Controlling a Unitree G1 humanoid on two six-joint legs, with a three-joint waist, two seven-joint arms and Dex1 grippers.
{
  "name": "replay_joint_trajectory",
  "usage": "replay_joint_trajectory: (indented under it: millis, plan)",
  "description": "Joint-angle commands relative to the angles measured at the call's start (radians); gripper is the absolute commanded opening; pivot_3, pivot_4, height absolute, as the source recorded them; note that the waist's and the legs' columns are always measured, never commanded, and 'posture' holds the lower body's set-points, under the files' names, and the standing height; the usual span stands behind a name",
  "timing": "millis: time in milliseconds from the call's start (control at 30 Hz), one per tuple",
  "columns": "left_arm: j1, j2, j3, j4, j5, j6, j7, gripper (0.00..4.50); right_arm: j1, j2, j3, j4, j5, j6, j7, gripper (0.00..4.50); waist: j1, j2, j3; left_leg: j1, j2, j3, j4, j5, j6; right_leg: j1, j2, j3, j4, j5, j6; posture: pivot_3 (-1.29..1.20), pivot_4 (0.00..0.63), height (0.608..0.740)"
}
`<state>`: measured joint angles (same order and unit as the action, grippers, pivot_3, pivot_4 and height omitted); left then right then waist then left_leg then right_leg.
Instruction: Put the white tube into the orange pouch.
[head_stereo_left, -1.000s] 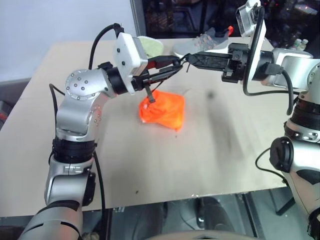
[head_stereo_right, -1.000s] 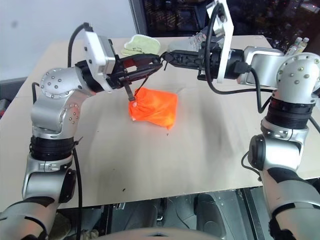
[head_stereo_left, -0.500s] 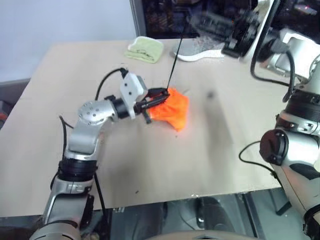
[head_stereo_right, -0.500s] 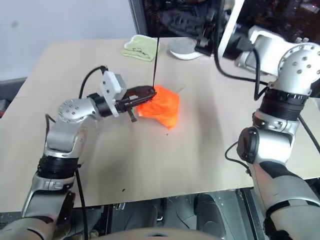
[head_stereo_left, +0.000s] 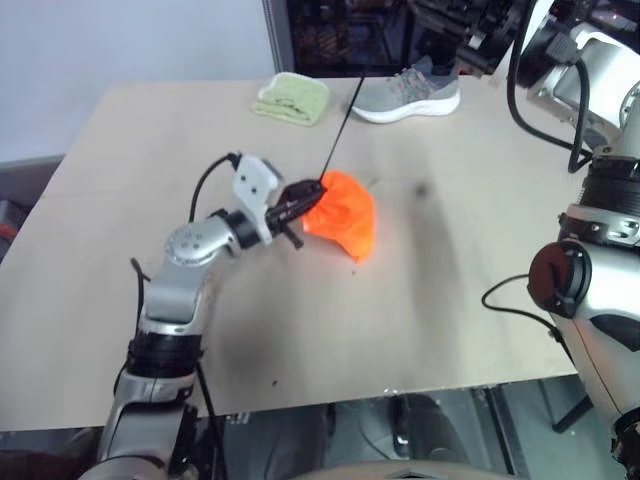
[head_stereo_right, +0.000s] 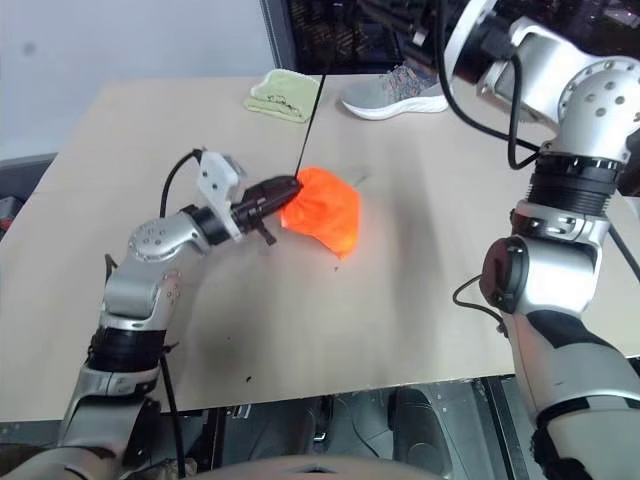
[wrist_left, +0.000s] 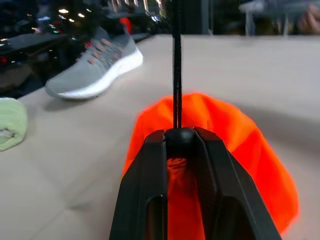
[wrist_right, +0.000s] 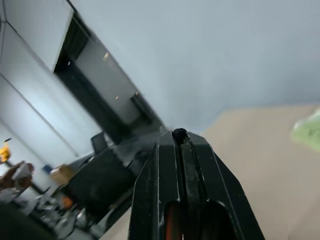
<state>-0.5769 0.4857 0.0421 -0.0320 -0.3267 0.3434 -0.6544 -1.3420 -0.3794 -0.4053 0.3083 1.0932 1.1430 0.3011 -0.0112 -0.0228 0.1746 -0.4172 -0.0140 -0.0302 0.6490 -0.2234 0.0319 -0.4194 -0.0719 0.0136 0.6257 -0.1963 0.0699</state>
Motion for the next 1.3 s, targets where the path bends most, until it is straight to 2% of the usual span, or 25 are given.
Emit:
replay_joint_trajectory:
  millis: [33, 167, 267, 400, 567, 633, 667, 700, 733, 800, 833, 900, 967, 1033, 1133, 1300]
  plan:
    - [-0.145, 0.053, 0.057, 0.186, 0.063, -0.013, 0.068, 0.22, -0.089, -0.066, -0.049, -0.016, -0.035, -0.158, 0.072, 0.00, -0.002, 0.000, 0.000, 0.000, 0.000, 0.001, 0.000, 0.000, 0.000, 0.000, 0.000, 0.000, 0.000, 0.000, 0.000, 0.00, 0.150, 0.740]
    - [-0.331, 0.095, 0.023, 0.349, 0.114, -0.122, 0.023, 0.22, -0.100, -0.098, -0.026, 0.018, -0.095, -0.193, 0.103, 0.00, -0.010, 0.000, 0.000, 0.000, 0.000, 0.003, -0.001, 0.000, 0.000, 0.000, 0.000, 0.001, 0.000, 0.000, 0.000, 0.00, 0.150, 0.740]
    - [-0.366, 0.088, -0.029, 0.367, 0.133, -0.172, -0.047, 0.22, -0.098, -0.115, -0.016, 0.051, -0.135, -0.200, 0.093, 0.00, -0.008, 0.000, 0.000, 0.000, 0.000, 0.004, -0.003, 0.000, 0.000, 0.000, 0.000, 0.002, 0.000, 0.000, 0.000, 0.00, 0.150, 0.740]
    - [-0.239, 0.059, -0.153, 0.264, 0.190, -0.195, -0.116, 0.22, -0.050, -0.167, 0.030, 0.070, -0.225, -0.162, 0.052, 0.00, -0.002, 0.000, 0.000, -0.002, -0.001, 0.005, -0.005, -0.001, 0.001, -0.002, -0.001, 0.003, -0.003, 0.000, 0.000, 0.00, 0.150, 0.740]
    - [-0.068, -0.017, -0.254, 0.196, 0.233, -0.172, -0.100, 0.22, 0.039, -0.254, 0.123, 0.056, -0.328, -0.080, 0.059, 0.00, 0.000, 0.000, 0.000, -0.007, 0.000, 0.005, -0.002, -0.001, 0.002, -0.005, -0.002, 0.002, -0.003, 0.000, 0.000, 0.00, 0.150, 0.740]
    - [-0.038, -0.066, -0.271, 0.205, 0.231, -0.157, -0.080, 0.22, 0.554, -0.273, 0.052, -0.434, -0.274, -0.017, 0.052, 0.00, 0.018, -0.008, -0.006, -0.016, 0.000, 0.004, 0.000, -0.001, 0.002, -0.014, -0.002, 0.002, 0.001, 0.000, 0.000, 0.00, 0.150, 0.740]
    - [-0.027, -0.077, -0.254, 0.192, 0.189, -0.128, -0.102, 0.72, 0.758, -0.318, 0.054, -0.593, -0.292, -0.027, 0.083, 0.00, 0.034, -0.010, -0.009, -0.017, 0.002, -0.002, 0.002, -0.001, 0.002, -0.010, 0.000, -0.003, -0.001, 0.000, 0.000, 0.00, 0.150, 0.740]
    - [-0.017, -0.080, -0.229, 0.171, 0.148, -0.097, -0.120, 1.28, 0.906, -0.362, 0.068, -0.694, -0.333, -0.063, 0.104, 0.29, 0.042, -0.008, -0.008, -0.017, 0.004, -0.007, 0.001, -0.002, 0.002, -0.007, 0.001, -0.005, -0.002, 0.000, 0.000, 0.00, 0.150, 0.740]
    - [-0.004, -0.071, -0.206, 0.148, 0.121, -0.084, -0.138, 1.63, 0.983, -0.390, 0.085, -0.734, -0.352, -0.103, 0.147, 0.56, 0.045, -0.002, -0.006, -0.018, 0.004, -0.005, 0.002, -0.002, 0.003, -0.009, 0.000, -0.003, 0.000, -0.001, 0.001, 0.00, 0.150, 0.740]
    - [0.033, -0.033, -0.147, 0.069, 0.044, -0.039, -0.183, 2.53, 1.115, -0.440, 0.109, -0.807, -0.403, -0.173, 0.195, 1.19, 0.018, 0.009, -0.002, -0.023, -0.001, 0.001, 0.003, -0.002, 0.004, -0.015, -0.004, 0.006, 0.001, -0.002, 0.004, 0.00, 0.150, 0.740]
    - [0.047, -0.020, -0.126, 0.042, 0.018, -0.017, -0.197, 3.05, 1.177, -0.474, 0.130, -0.838, -0.445, -0.216, 0.223, 1.75, -0.001, 0.010, -0.001, -0.021, -0.002, 0.006, 0.004, -0.002, 0.006, -0.017, -0.007, 0.011, 0.000, -0.001, 0.006, 0.00, 0.150, 0.740]
    - [0.102, 0.042, -0.047, -0.029, -0.075, 0.054, -0.247, 3.92, 1.303, -0.513, 0.144, -0.888, -0.516, -0.305, 0.269, 2.64, -0.023, 0.007, -0.001, -0.010, -0.002, 0.010, 0.004, -0.001, 0.007, -0.008, -0.006, 0.014, -0.002, 0.000, 0.008, 0.00, 0.150, 0.740]
    - [0.170, 0.110, 0.028, -0.080, -0.130, 0.086, -0.284, 3.96, 1.410, -0.508, 0.112, -0.932, -0.536, -0.378, 0.305, 3.62, -0.031, 0.002, -0.003, 0.010, 0.005, 0.009, 0.003, -0.002, 0.006, 0.012, 0.001, 0.013, -0.008, -0.006, 0.009, 0.00, 0.150, 0.740]
    - [0.253, 0.174, 0.101, -0.122, -0.161, 0.096, -0.314, 3.96, 1.499, -0.488, 0.061, -0.977, -0.551, -0.444, 0.331, 4.48, -0.031, 0.001, -0.004, 0.020, 0.013, 0.008, -0.002, -0.003, 0.006, 0.019, 0.003, 0.011, -0.010, -0.008, 0.006, 0.00, 0.150, 0.740]
    - [0.402, 0.247, 0.221, -0.188, -0.206, 0.110, -0.326, 3.96, 1.586, -0.447, -0.021, -1.031, -0.573, -0.539, 0.348, 4.48, -0.028, 0.002, -0.003, 0.019, 0.017, 0.010, -0.003, -0.003, 0.005, 0.017, 0.006, 0.012, -0.009, -0.008, 0.004, 0.00, 0.150, 0.740]
    - [0.538, 0.267, 0.361, -0.202, -0.238, 0.115, -0.289, 3.96, 1.641, -0.398, -0.080, -1.046, -0.596, -0.647, 0.378, 4.48, 0.007, -0.001, -0.004, 0.017, 0.016, 0.013, -0.001, -0.004, 0.003, 0.016, 0.003, 0.013, -0.009, -0.008, 0.004, 0.00, 0.150, 0.740]
